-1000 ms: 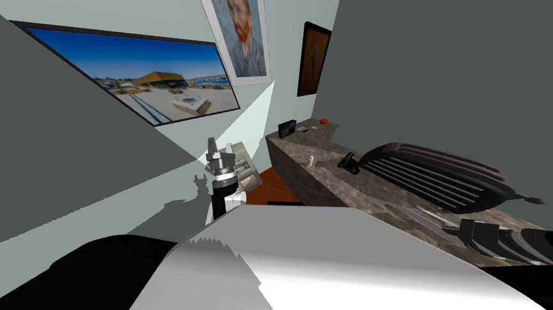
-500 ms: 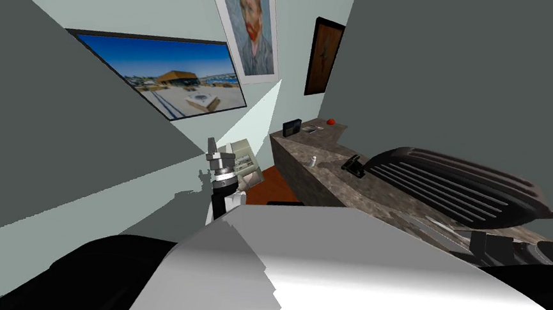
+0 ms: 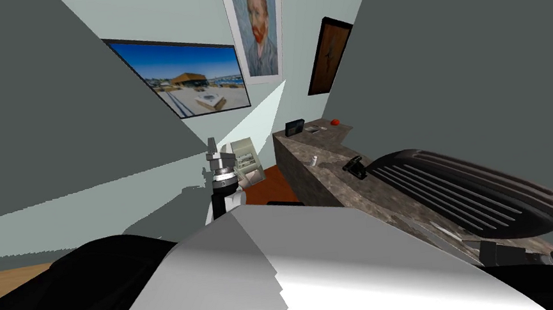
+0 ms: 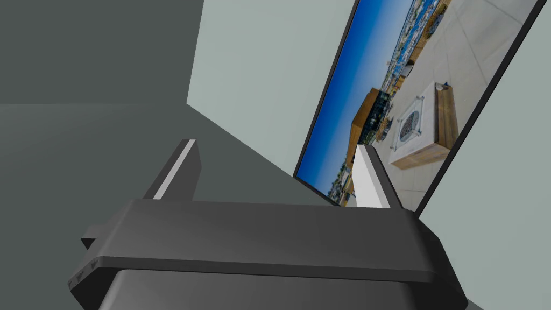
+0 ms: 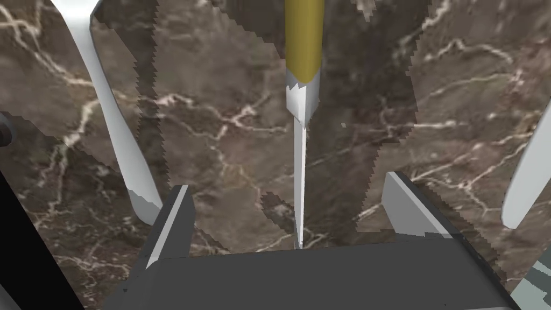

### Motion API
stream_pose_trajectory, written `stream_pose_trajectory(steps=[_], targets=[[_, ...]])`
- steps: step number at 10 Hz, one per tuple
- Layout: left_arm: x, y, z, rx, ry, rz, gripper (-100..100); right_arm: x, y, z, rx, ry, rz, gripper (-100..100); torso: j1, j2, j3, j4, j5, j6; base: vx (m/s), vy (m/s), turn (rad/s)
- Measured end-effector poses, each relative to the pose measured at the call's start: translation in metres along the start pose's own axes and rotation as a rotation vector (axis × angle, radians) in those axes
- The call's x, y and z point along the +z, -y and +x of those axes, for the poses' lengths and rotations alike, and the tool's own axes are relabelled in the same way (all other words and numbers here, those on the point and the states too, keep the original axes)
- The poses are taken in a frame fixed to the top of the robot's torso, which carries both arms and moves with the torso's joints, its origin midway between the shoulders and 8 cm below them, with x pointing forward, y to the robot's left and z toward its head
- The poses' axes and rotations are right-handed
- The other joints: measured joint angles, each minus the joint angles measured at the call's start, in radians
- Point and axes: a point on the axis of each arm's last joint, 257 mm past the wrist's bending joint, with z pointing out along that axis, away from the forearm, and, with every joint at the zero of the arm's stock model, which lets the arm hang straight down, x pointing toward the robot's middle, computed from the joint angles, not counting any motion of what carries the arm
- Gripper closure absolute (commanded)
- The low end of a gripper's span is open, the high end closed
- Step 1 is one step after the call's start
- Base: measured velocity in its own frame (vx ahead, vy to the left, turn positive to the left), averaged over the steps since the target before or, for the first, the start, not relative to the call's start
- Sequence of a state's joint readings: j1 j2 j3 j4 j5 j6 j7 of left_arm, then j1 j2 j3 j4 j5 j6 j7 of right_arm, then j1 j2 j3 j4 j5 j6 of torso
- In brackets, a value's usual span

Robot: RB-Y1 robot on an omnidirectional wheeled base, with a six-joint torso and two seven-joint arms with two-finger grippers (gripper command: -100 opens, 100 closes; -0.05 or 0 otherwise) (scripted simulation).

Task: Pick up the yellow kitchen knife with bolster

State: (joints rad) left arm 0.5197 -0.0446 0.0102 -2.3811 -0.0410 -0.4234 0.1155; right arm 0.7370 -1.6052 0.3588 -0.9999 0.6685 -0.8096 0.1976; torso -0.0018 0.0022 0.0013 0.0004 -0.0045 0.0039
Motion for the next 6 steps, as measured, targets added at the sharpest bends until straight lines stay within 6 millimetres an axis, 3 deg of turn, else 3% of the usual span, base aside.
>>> stream_pose_trajectory(steps=[2,6], targets=[[0.0,0.0,0.0,0.0,0.0,0.0,0,0.0,-0.001,-0.006,0.022,-0.011,0.005,-100,-0.006,0.007,0.004,0.001,-0.001,-0.001,-0.159,-0.111,0.239],[0.0,0.0,0.0,0.0,0.0,0.0,0,0.005,-0.006,-0.021,0.082,-0.016,0.016,-100,-0.003,0.006,0.004,0.001,-0.001,0.0,-0.122,-0.042,0.151]])
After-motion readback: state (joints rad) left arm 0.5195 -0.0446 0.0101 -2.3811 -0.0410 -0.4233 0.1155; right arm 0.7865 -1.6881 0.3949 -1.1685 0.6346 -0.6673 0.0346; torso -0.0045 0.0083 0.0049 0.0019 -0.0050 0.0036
